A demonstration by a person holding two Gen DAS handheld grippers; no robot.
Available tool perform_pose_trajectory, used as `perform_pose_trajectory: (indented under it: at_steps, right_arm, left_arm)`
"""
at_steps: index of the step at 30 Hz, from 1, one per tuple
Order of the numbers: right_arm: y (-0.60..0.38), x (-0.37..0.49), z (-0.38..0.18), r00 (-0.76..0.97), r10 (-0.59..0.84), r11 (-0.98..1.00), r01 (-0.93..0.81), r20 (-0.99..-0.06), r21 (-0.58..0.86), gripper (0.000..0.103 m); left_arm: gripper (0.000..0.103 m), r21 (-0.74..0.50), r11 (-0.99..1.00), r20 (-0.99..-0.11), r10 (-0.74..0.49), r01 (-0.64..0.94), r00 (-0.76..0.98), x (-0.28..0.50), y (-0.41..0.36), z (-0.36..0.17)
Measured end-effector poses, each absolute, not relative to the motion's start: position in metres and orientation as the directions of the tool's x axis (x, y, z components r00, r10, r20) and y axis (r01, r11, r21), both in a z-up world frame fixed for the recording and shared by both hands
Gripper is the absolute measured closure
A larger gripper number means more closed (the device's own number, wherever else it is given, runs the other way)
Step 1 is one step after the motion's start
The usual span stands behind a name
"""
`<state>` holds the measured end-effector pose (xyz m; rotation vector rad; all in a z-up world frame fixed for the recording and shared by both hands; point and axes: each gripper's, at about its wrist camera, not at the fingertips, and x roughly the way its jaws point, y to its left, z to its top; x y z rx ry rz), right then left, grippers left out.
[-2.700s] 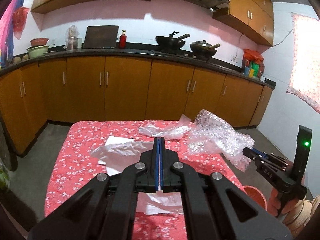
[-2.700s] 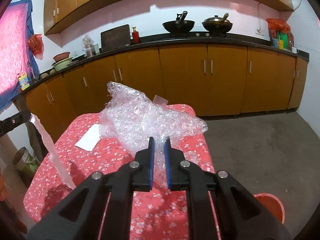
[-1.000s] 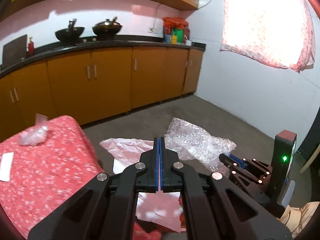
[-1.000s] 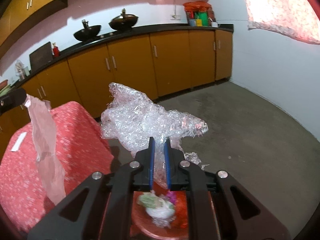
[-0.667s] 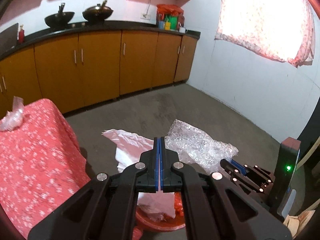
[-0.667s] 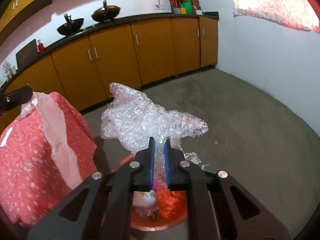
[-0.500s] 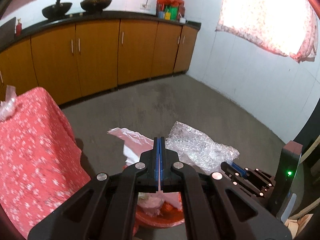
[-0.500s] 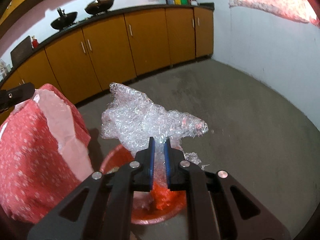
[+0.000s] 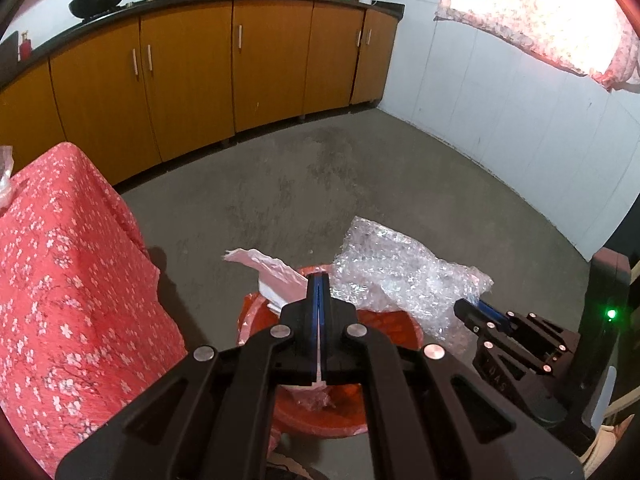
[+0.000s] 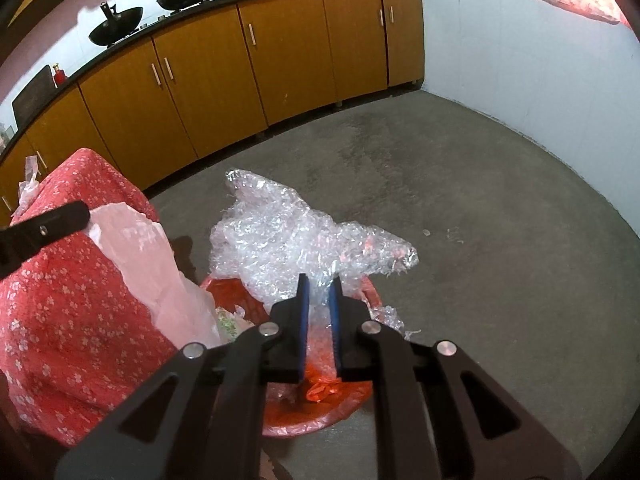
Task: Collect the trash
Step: 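Open both tools over the orange basket to drop the bubble wrap and sheet, then grasp the clear plastic bag with the right tool while the left tool grasps the white paper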
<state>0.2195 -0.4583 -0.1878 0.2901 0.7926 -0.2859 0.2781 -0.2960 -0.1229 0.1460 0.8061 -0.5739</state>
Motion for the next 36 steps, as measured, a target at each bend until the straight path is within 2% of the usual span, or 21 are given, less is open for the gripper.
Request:
perform_pose_trajectory:
  at_steps: [5,7,9,12,16,22,25,29,30,36]
  right_arm:
    - [-0.459,0.226,-0.196,0.658,-0.106,0.926,0.339,-0.745,0.168,0.086]
    - [-0.458,0.225,-0.197,0.66,-0.103,0.927,0.334,-0.744,0.169,0.074]
    - [-0.46,0.222,-0.197,0.662,-0.104,0.927,0.334,-0.742,0.168,0.071]
    - [-0.463,0.219,-0.197,0.657,-0.116,0.923,0.349,-0.745,0.164,0.071]
    - [-0.469,0.216,-0.192,0.654,-0.137,0.912,0.376,-0.744,0.163,0.071]
    - [-0.463,0.218,-0.176,0.672,-0.143,0.919,0.362,-0.726,0.154,0.071]
    - [-0.447,0.226,-0.16,0.694,-0.129,0.937,0.32,-0.708,0.143,0.071]
    - [-0.413,0.249,-0.133,0.728,-0.081,0.96,0.241,-0.681,0.143,0.071]
    - [-0.399,0.258,-0.124,0.739,-0.055,0.967,0.207,-0.672,0.148,0.07]
    - [-0.31,0.31,-0.082,0.774,0.09,0.985,0.025,-0.627,0.173,0.059]
  left_arm:
    - [0.103,-0.09,0.838,-0.742,-0.417,0.539,0.524,0.275,-0.306,-0.133]
    - [0.103,-0.101,0.839,-0.75,-0.417,0.535,0.513,0.274,-0.307,-0.137]
    - [0.101,-0.108,0.839,-0.757,-0.417,0.534,0.502,0.274,-0.306,-0.14]
    - [0.095,-0.114,0.844,-0.76,-0.414,0.524,0.501,0.275,-0.302,-0.14]
    - [0.08,-0.119,0.857,-0.751,-0.408,0.501,0.519,0.276,-0.292,-0.133]
    - [0.08,-0.12,0.873,-0.722,-0.404,0.473,0.561,0.276,-0.26,-0.112]
    - [0.074,-0.113,0.89,-0.705,-0.386,0.443,0.596,0.275,-0.236,-0.098]
    - [0.072,-0.089,0.925,-0.681,-0.327,0.369,0.656,0.277,-0.178,-0.077]
    - [0.068,-0.082,0.936,-0.677,-0.304,0.341,0.671,0.277,-0.162,-0.073]
    - [0.06,0.03,0.993,-0.645,-0.07,0.116,0.761,0.294,-0.046,-0.062]
